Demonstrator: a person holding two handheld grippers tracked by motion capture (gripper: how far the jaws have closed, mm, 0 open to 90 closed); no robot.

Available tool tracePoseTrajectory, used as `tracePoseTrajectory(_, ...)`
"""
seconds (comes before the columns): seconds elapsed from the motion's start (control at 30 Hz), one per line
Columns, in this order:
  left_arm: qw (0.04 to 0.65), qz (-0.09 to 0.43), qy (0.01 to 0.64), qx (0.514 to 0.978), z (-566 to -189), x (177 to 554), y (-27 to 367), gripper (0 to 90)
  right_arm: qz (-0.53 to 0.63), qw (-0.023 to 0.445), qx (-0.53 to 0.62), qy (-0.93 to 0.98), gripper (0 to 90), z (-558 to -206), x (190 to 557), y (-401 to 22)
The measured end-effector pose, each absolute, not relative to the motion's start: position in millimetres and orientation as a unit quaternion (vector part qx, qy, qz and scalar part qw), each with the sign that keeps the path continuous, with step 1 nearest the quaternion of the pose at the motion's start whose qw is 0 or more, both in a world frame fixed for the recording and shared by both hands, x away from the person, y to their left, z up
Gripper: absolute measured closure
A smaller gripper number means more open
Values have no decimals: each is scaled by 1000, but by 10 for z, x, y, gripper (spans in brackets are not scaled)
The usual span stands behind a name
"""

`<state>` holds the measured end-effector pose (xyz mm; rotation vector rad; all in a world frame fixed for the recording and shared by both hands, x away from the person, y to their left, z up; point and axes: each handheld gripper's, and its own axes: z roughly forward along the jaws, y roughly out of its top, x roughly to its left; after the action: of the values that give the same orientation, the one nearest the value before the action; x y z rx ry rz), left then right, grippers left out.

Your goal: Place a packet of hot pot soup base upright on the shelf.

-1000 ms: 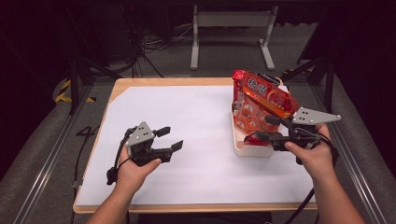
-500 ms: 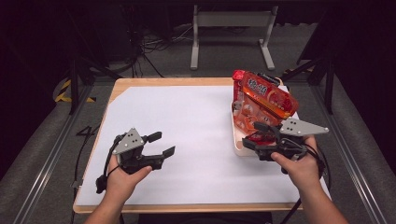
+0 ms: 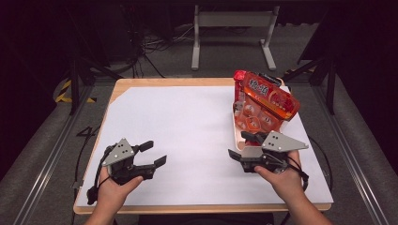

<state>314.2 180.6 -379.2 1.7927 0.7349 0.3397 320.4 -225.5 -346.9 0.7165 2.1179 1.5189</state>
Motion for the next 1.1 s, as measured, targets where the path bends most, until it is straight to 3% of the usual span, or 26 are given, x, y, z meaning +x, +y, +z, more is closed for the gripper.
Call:
tracePoseTrajectory(0.5,539,141,306,772,-4011,3180,1792,288,516,207,267,787,259,-3953,3266,-2027)
tracePoseTrajectory(1.1,521,125,315,783,-4268,3289,1786,267,498,207,293,790,247,-4263,3345,-2006)
